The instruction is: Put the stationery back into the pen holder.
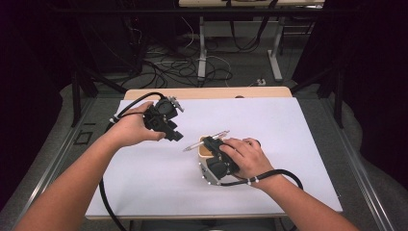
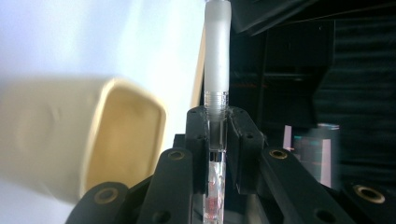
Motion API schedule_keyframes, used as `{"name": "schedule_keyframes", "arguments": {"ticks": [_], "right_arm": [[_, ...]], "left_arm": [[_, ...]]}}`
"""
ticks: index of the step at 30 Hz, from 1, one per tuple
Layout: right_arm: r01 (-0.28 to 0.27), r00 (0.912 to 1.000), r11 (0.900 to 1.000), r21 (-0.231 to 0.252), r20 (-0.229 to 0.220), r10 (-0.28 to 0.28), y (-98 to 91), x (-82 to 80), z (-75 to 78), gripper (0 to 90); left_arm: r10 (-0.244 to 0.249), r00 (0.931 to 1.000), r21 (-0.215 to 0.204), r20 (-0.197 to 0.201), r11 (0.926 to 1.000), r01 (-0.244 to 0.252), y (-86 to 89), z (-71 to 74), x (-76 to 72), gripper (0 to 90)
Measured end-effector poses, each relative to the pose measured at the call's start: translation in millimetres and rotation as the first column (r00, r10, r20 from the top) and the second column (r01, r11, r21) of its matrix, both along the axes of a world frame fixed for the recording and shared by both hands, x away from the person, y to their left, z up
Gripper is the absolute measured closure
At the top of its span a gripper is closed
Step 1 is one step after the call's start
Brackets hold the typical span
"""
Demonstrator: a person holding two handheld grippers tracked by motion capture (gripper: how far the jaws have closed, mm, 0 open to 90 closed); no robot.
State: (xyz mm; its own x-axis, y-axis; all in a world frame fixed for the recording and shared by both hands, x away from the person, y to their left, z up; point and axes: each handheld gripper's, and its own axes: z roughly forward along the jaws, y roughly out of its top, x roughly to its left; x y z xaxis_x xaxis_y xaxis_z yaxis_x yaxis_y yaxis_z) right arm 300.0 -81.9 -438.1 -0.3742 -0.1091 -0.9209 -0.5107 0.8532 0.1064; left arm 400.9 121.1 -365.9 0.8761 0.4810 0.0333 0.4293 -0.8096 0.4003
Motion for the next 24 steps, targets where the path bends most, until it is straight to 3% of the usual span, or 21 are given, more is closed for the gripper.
{"name": "schedule_keyframes", "arguments": {"ticks": [2, 4, 5, 7, 8, 10, 13, 15, 18, 20, 24], "right_arm": [[0.008, 0.9981, 0.9954, 0.096, -0.061, -0.002, -3.8, 1.1, 5.3, 80.1], [0.028, 0.9883, 0.9841, 0.175, -0.152, -0.001, -8.3, 3.2, 11.0, 80.1], [0.044, 0.9834, 0.9721, 0.230, -0.182, -0.002, -10.7, 4.4, 12.8, 80.1], [0.048, 0.9735, 0.9593, 0.278, -0.228, 0.017, -14.5, 9.3, 19.1, 80.1], [0.053, 0.9655, 0.9463, 0.319, -0.258, 0.032, -16.5, 11.1, 20.8, 80.1], [0.072, 0.9441, 0.9170, 0.392, -0.323, 0.064, -20.2, 14.8, 24.3, 80.1], [0.123, 0.8920, 0.8487, 0.514, -0.432, 0.133, -26.5, 22.3, 28.6, 80.1], [0.170, 0.8583, 0.8026, 0.572, -0.486, 0.165, -30.8, 29.1, 29.7, 80.1], [0.251, 0.8004, 0.7312, 0.634, -0.561, 0.212, -37.7, 39.6, 29.4, 80.1], [0.303, 0.7579, 0.6913, 0.656, -0.606, 0.242, -41.6, 45.2, 27.9, 80.1], [0.390, 0.6883, 0.6278, 0.673, -0.666, 0.287, -45.5, 51.3, 21.6, 80.1]], "left_arm": [[-0.005, 0.9999, 0.001, 0.016, 1.0000, 0.005, 2.4, -2.4, 1.4, 49.8], [0.008, 0.9992, -0.011, 0.040, 0.9999, -0.007, 4.6, -5.7, 2.9, 48.6], [0.022, 0.9987, -0.017, 0.045, 0.9996, -0.021, 5.1, -7.2, 2.6, 47.3], [0.033, 0.9961, -0.013, 0.082, 0.9994, -0.032, 6.7, -9.4, 3.5, 43.0], [0.052, 0.9934, -0.016, 0.102, 0.9986, -0.051, 7.5, -10.1, 3.5, 41.9], [0.098, 0.9896, -0.042, 0.105, 0.9946, -0.094, 9.7, -11.0, 5.0, 40.4], [0.170, 0.9811, -0.102, 0.092, 0.9817, -0.161, 13.5, -11.6, 7.9, 37.6], [0.184, 0.9787, -0.131, 0.091, 0.9765, -0.171, 15.7, -12.0, 8.3, 37.2], [0.197, 0.9773, -0.161, 0.079, 0.9701, -0.182, 19.0, -11.6, 8.7, 35.0], [0.213, 0.9730, -0.175, 0.088, 0.9649, -0.196, 20.3, -12.5, 8.4, 30.2], [0.253, 0.9655, -0.211, 0.061, 0.9487, -0.235, 22.8, -14.4, 9.0, 21.6]]}}
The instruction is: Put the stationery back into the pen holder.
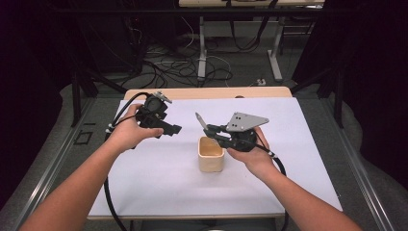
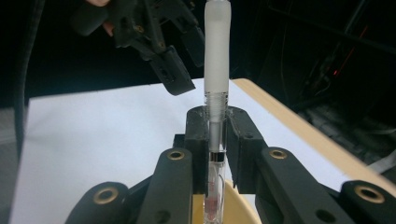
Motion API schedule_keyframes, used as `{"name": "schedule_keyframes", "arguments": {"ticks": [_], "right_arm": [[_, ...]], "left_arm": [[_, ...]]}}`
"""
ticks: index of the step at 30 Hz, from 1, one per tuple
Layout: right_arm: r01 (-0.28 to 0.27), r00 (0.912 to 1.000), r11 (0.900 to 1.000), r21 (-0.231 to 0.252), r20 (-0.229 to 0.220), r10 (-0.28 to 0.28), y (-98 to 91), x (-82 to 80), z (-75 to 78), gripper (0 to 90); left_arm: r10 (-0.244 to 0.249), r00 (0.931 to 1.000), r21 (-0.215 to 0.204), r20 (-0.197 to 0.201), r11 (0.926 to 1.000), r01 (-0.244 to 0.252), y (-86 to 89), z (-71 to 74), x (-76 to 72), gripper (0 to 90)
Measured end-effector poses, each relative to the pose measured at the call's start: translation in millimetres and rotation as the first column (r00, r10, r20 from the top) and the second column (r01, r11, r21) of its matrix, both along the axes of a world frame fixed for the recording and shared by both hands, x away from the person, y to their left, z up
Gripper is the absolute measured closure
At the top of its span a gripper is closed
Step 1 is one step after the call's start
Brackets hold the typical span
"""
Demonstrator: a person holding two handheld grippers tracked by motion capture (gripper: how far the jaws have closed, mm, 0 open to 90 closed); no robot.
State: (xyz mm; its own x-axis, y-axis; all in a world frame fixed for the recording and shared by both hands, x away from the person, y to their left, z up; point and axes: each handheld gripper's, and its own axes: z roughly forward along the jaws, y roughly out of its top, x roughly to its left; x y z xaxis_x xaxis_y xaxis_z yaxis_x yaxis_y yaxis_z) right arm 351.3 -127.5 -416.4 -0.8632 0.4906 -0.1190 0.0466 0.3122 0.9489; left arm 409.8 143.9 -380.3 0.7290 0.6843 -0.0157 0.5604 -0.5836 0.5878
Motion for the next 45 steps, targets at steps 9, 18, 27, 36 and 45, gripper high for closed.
{"name": "schedule_keyframes", "arguments": {"ticks": [9, 18, 27, 36, 45], "right_arm": [[0.043, 0.9882, 0.9966, 0.070, -0.150, -0.032, 0.1, 9.0, -21.3, 80.0], [0.057, 0.9790, 0.9984, 0.005, -0.196, -0.055, 2.7, 12.8, -46.3, 79.9], [0.079, 0.9705, 0.9968, -0.008, -0.228, -0.079, -0.1, 14.2, -54.1, 77.0], [0.098, 0.9707, 0.9950, -0.016, -0.219, -0.099, -5.6, 7.6, -40.6, 45.1], [0.270, 0.9274, 0.9612, -0.056, -0.253, -0.275, -35.0, 6.1, -29.1, 14.3]], "left_arm": [[0.036, 0.9993, -0.017, -0.014, 0.9992, -0.036, -0.7, -10.7, -3.2, 9.9], [0.049, 0.9987, -0.047, -0.010, 0.9977, -0.049, 1.6, -14.4, -3.5, 7.4], [0.065, 0.9978, -0.049, -0.012, 0.9966, -0.065, 4.8, -19.7, -2.9, 7.3], [0.076, 0.9971, -0.054, -0.003, 0.9956, -0.076, 7.9, -22.4, -4.8, 7.3], [0.108, 0.9941, -0.101, -0.006, 0.9890, -0.108, 19.4, -33.2, -11.4, 7.1]]}}
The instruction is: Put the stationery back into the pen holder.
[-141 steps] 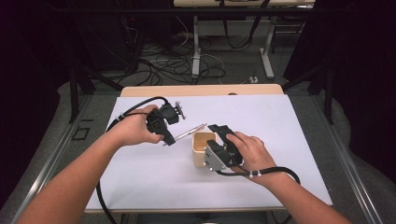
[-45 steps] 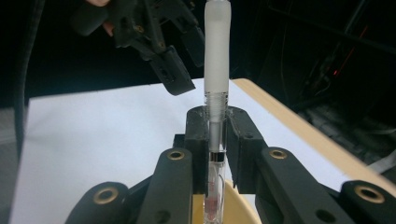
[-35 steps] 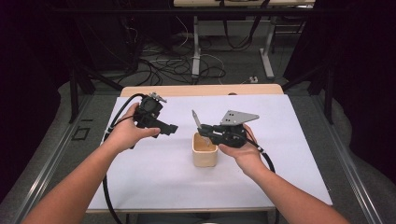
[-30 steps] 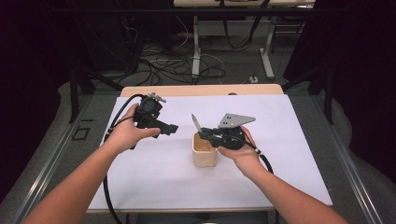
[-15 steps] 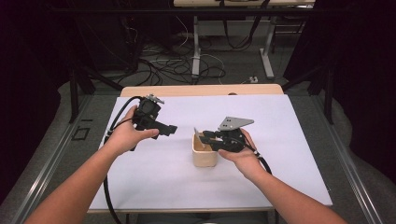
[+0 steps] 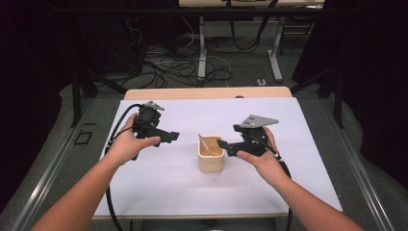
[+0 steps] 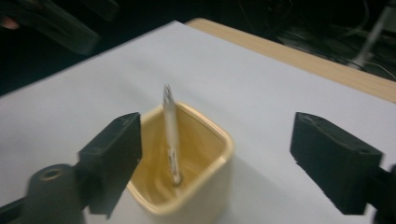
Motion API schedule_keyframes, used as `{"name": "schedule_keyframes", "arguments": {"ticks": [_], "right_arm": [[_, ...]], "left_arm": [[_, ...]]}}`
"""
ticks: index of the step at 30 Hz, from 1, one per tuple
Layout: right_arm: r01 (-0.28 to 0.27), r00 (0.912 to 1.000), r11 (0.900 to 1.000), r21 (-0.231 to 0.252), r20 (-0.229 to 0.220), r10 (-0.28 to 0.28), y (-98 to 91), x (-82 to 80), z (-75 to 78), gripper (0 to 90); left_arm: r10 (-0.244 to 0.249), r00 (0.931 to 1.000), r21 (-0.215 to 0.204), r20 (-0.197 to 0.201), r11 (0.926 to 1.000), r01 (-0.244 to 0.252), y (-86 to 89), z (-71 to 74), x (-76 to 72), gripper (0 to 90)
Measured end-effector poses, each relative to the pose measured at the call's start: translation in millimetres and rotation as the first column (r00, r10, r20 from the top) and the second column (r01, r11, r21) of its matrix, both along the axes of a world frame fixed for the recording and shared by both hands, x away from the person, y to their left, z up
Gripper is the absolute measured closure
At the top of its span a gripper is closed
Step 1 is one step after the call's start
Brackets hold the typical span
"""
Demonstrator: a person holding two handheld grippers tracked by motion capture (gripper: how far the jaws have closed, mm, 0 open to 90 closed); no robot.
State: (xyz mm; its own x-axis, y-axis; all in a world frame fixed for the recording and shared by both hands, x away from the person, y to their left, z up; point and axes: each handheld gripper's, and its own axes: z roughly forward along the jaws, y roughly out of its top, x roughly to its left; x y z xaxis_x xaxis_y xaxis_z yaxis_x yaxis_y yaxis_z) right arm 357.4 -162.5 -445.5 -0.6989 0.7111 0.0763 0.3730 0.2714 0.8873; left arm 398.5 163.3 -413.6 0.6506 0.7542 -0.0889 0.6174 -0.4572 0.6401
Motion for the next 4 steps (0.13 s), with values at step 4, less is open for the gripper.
{"name": "schedule_keyframes", "arguments": {"ticks": [4], "right_arm": [[0.050, 0.9986, 0.9980, -0.039, -0.016, -0.051, -18.6, 0.6, -3.9, 0.0]], "left_arm": [[0.010, 0.9999, -0.033, 0.005, 0.9994, -0.010, 8.5, -5.1, -5.3, 4.7]]}}
